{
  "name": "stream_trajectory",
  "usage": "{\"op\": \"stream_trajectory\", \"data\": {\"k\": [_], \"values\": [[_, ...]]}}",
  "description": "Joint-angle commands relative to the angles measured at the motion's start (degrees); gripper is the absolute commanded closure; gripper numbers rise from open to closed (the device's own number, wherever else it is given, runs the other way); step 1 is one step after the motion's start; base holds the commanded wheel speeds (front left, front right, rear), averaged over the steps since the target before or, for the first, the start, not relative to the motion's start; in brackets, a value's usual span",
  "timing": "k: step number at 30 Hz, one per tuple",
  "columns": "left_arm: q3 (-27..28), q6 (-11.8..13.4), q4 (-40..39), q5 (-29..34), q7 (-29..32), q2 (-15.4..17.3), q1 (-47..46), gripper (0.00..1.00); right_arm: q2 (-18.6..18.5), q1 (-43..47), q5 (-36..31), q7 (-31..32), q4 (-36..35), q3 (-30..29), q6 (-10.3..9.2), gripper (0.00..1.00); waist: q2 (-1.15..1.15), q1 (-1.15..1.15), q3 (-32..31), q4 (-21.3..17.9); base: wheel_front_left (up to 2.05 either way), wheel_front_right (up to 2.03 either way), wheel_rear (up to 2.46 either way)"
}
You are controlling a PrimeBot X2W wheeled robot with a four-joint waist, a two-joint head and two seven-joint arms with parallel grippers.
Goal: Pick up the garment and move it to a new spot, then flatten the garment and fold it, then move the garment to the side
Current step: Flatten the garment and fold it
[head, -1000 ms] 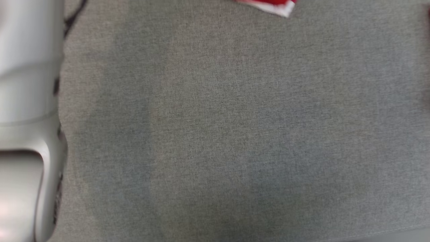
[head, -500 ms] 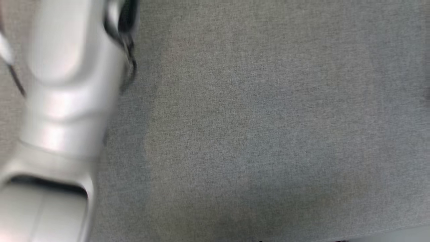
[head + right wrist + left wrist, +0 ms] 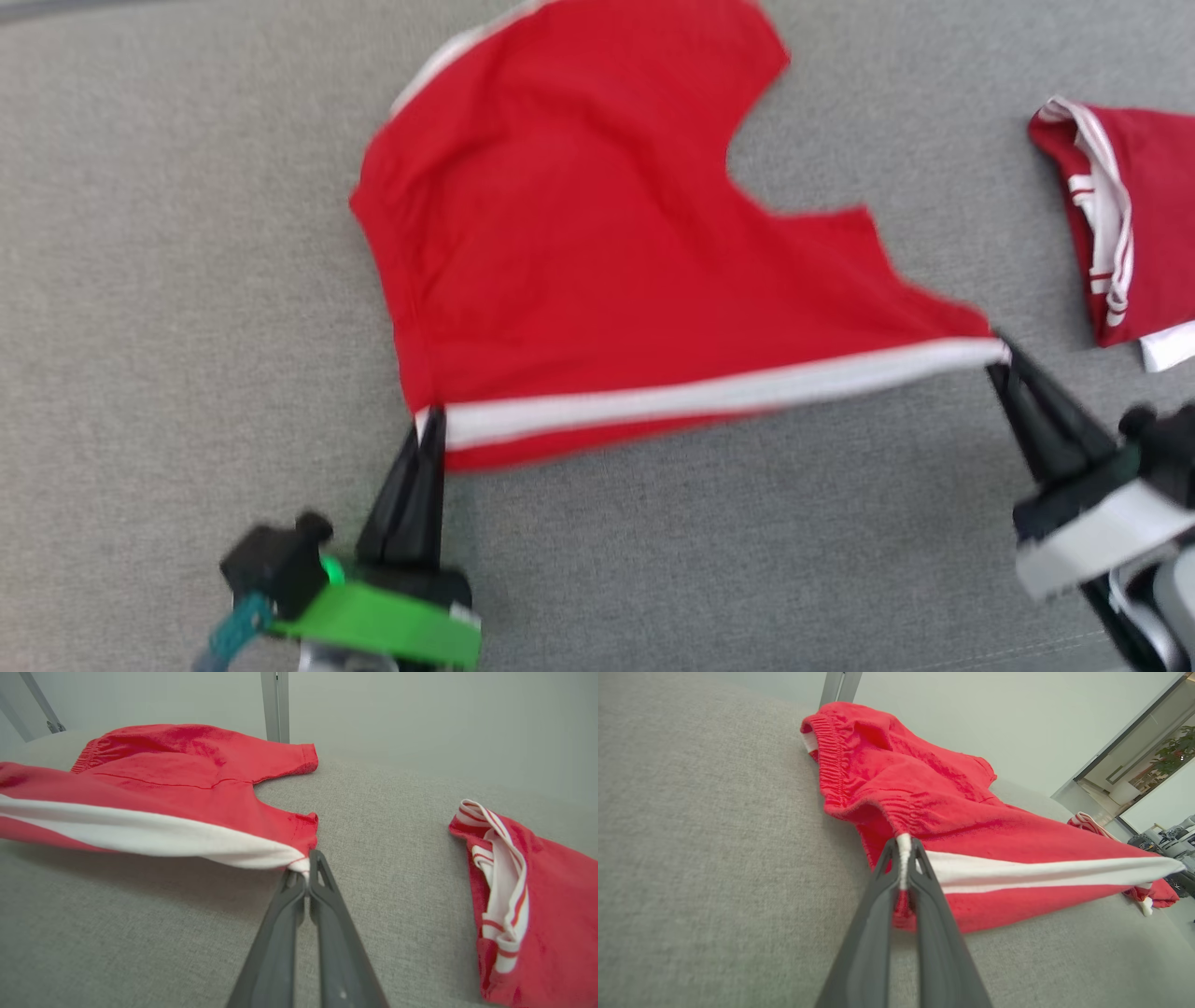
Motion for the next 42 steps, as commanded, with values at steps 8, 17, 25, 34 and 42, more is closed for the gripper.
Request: {"op": "stream_trajectory", "data": {"k": [8,17,25,34,42], "values": [[-0.53,1.41,-4.06,-0.11,-0.16,-1.10,18.56,1.00,-3.38,19.34,0.29,-0.15,-2.72,-2.77,-0.12,1.00,0.00,0.01,-13.47,3.56,0.00,0.00,0.00],[-1.84,2.25,-6.08,-2.35,3.27,-2.55,9.06,1.00,-11.10,7.01,3.75,8.44,-7.49,-0.75,-0.10,1.00,0.00,0.01,-6.23,8.97,0.00,0.00,0.00],[-5.86,6.16,2.57,-2.62,5.10,-3.39,-12.27,1.00,-17.89,-19.78,7.52,15.31,-0.32,9.23,-0.10,1.00,0.00,0.01,5.67,17.26,0.00,0.00,0.00],[-14.32,12.99,12.75,-7.37,1.61,-3.46,-25.34,1.00,-17.44,-39.21,11.41,16.71,12.05,22.75,-0.09,1.00,0.00,0.01,9.51,22.65,0.00,0.00,0.00],[-20.88,13.76,16.20,-11.14,0.15,-3.46,-32.46,0.41,-16.90,-49.78,12.28,14.98,19.46,30.30,-0.09,0.93,0.00,0.01,10.92,23.50,0.00,0.00,0.00]]}}
